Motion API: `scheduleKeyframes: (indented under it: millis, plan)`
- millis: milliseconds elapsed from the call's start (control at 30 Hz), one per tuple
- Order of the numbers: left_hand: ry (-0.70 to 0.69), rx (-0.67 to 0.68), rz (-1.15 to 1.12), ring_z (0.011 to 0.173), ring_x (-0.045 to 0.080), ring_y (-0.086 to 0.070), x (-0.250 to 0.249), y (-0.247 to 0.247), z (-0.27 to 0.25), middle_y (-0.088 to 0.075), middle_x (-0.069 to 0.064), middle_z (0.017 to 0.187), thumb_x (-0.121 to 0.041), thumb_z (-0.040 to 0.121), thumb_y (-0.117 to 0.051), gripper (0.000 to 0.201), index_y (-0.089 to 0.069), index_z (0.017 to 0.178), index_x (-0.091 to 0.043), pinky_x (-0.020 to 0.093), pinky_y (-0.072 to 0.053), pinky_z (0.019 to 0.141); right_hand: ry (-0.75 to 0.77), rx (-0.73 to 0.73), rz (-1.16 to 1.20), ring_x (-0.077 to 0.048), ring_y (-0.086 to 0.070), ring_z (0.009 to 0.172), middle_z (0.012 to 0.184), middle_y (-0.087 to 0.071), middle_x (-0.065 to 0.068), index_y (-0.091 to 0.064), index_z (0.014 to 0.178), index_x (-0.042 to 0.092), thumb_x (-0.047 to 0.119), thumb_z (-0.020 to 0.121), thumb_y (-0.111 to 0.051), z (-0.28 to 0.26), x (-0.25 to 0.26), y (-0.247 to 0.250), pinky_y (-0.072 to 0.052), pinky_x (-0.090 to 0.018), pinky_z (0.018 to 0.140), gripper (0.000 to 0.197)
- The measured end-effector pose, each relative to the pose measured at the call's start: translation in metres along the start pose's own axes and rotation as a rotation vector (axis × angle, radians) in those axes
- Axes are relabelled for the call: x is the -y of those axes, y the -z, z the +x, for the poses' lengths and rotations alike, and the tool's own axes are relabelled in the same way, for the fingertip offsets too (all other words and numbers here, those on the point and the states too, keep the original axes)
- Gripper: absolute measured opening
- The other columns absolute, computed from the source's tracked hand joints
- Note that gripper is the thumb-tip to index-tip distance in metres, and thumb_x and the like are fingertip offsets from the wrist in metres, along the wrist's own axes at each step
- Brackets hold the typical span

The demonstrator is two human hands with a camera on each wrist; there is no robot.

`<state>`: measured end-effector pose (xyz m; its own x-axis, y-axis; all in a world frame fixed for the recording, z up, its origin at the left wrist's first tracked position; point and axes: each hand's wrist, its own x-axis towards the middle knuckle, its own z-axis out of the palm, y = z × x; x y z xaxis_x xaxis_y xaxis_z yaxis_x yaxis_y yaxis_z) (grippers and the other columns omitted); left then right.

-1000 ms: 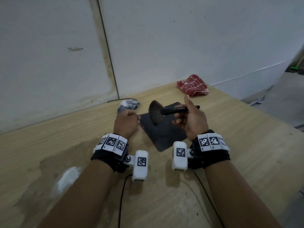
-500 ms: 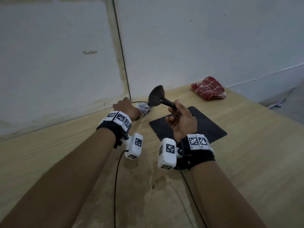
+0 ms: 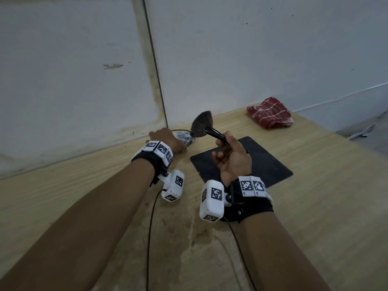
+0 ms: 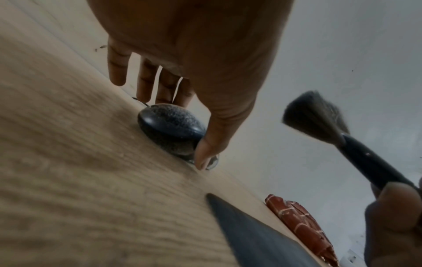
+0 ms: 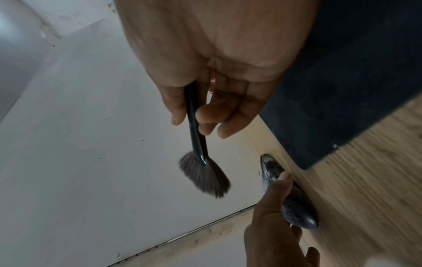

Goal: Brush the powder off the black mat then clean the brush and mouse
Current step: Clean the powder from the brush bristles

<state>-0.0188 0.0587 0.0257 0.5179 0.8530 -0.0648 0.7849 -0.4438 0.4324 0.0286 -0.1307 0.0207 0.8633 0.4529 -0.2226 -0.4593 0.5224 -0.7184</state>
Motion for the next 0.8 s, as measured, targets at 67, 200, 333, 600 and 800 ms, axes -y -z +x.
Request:
scheduleKeyframes:
  millis: [67,200,333,600,800]
  plan:
    - [0.009,0.006,-0.026,0.105,0.032,-0.062,0.001,0.002,-0.001,-0.071,0.011,0.102,-0.059,0.043,-0.086,0.076,-0.068,0.097,-0.009,0.037,-0.053,0.081,-0.002,0.018,0.007,-0.011,-0.047,0.048,0.077,-0.070,-0.009,-0.070,0.092,0.009,0.025,0.088,-0.074,0.000,0.000,-0.002,-0.053,-0.026,0.052,0.018]
    - [-0.011,0.035,-0.137,0.078,0.021,-0.066,0.003,0.006,-0.011,-0.072,0.006,0.084,-0.054,0.046,-0.089,0.062,-0.071,0.084,-0.009,0.026,-0.045,0.056,-0.005,0.045,0.028,-0.011,-0.046,0.047,0.074,-0.069,-0.008,-0.070,0.087,0.009,0.021,0.088,-0.074,0.000,0.004,-0.001,-0.052,-0.026,0.052,0.013]
    - [-0.067,0.003,-0.285,0.072,0.016,-0.065,0.010,0.014,-0.023,-0.071,0.001,0.078,-0.047,0.053,-0.090,0.047,-0.073,0.081,-0.013,0.025,-0.048,0.059,-0.007,0.117,0.073,-0.010,-0.045,0.046,0.067,-0.062,-0.004,-0.067,0.075,0.014,0.014,0.088,-0.072,-0.002,0.013,-0.010,-0.051,-0.023,0.049,0.014]
    - [-0.145,-0.094,-0.425,0.054,0.014,-0.056,0.037,0.032,-0.056,-0.071,0.009,0.066,-0.045,0.054,-0.090,0.044,-0.073,0.071,-0.007,0.027,-0.042,0.053,-0.082,0.252,0.029,-0.010,-0.046,0.044,0.059,-0.049,0.000,-0.056,0.079,0.013,0.013,0.093,-0.060,-0.008,0.027,-0.034,-0.048,-0.022,0.046,0.015]
    - [-0.194,-0.074,-0.485,0.055,0.007,-0.067,0.047,0.034,-0.087,-0.072,-0.004,0.064,-0.033,0.054,-0.094,0.032,-0.075,0.075,-0.018,0.025,-0.052,0.052,-0.073,0.386,-0.109,-0.013,-0.050,0.047,0.069,-0.067,-0.006,-0.071,0.094,0.010,0.022,0.095,-0.056,-0.013,0.034,-0.033,-0.050,-0.025,0.049,0.019]
